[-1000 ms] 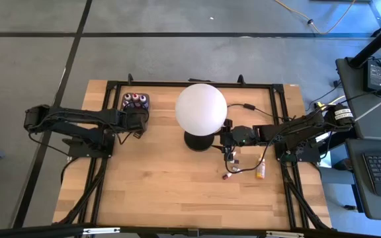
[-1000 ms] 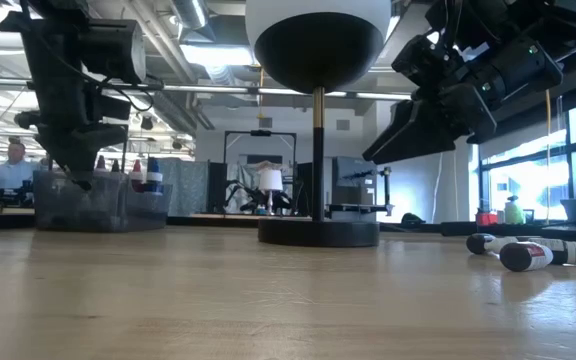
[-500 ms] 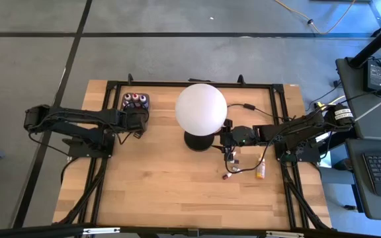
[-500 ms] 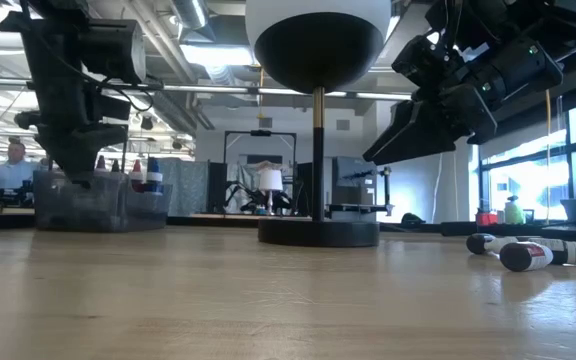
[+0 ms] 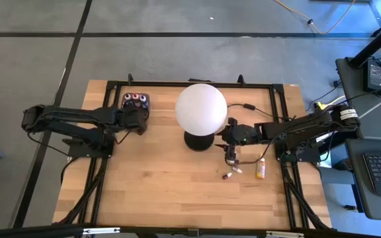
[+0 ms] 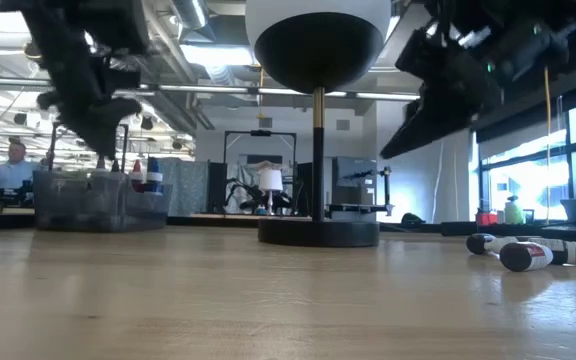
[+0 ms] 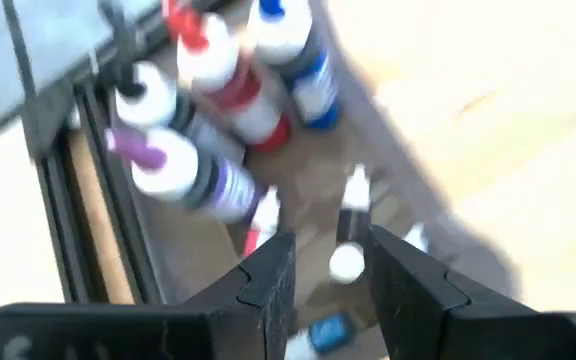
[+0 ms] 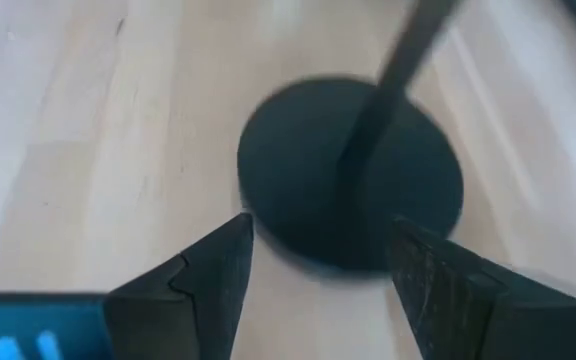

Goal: Pick & Place food coloring
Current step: Put the big yellow food coloring bottle into the black container

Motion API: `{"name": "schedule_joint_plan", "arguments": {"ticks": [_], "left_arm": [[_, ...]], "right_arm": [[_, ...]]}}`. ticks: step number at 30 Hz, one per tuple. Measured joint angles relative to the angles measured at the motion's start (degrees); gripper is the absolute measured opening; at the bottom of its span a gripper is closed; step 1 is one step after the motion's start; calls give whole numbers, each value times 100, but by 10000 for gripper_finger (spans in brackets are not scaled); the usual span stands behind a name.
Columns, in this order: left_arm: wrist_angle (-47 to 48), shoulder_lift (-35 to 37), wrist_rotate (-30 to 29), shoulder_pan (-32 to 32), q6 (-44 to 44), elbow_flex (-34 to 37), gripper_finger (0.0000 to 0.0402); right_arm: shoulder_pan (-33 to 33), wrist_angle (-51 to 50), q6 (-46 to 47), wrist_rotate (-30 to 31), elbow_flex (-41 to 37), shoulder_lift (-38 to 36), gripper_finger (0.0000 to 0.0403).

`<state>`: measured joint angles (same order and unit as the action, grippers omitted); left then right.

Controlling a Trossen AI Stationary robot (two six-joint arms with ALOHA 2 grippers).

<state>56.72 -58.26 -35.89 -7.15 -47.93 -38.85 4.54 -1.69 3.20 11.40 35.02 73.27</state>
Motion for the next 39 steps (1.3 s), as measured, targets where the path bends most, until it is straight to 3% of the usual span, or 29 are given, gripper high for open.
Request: {"name": "schedule_joint_plan", "arguments": {"ticks": [3,9,16,23,34,39], "left_arm": [[-295,124,-288,228,70,-129,114],[-1812,128,-672,801,650,-89,116],[-3455,-17,-687,1513,1398,-87,112],[-4621,-285,-787,2102,2247,-87,115],[-5533,-995,-796,2399,3363,-85,116],[-5573,-1036,-796,2399,3478,-85,112]], "right_arm": [[42,-1370,958,5,567,-158,230],[334,-4158,2826,-8,1631,-174,230],[782,-6324,5310,-326,2015,-174,230],[1170,-6498,5797,-1318,1604,-170,230],[1185,-5419,4860,-1303,1343,-168,230],[1185,-5143,4475,-1276,1343,-168,230]]}}
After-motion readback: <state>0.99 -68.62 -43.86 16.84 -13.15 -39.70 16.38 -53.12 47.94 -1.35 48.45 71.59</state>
